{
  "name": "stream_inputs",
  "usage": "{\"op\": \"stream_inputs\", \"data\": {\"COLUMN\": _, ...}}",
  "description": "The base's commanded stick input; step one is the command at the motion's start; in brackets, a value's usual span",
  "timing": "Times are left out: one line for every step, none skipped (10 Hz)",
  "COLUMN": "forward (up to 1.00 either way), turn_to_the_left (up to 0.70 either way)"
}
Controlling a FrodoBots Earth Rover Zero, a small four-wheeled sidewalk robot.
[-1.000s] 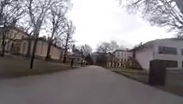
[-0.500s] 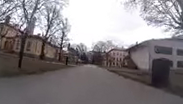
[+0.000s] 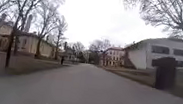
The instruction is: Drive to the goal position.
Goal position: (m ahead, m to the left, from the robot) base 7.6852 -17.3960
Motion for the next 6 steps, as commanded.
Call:
{"op": "stream_inputs", "data": {"forward": 1.0, "turn_to_the_left": 0.0}}
{"op": "stream_inputs", "data": {"forward": 1.0, "turn_to_the_left": 0.0}}
{"op": "stream_inputs", "data": {"forward": 1.0, "turn_to_the_left": 0.0}}
{"op": "stream_inputs", "data": {"forward": 1.0, "turn_to_the_left": -0.06}}
{"op": "stream_inputs", "data": {"forward": 1.0, "turn_to_the_left": -0.28}}
{"op": "stream_inputs", "data": {"forward": 1.0, "turn_to_the_left": -0.4}}
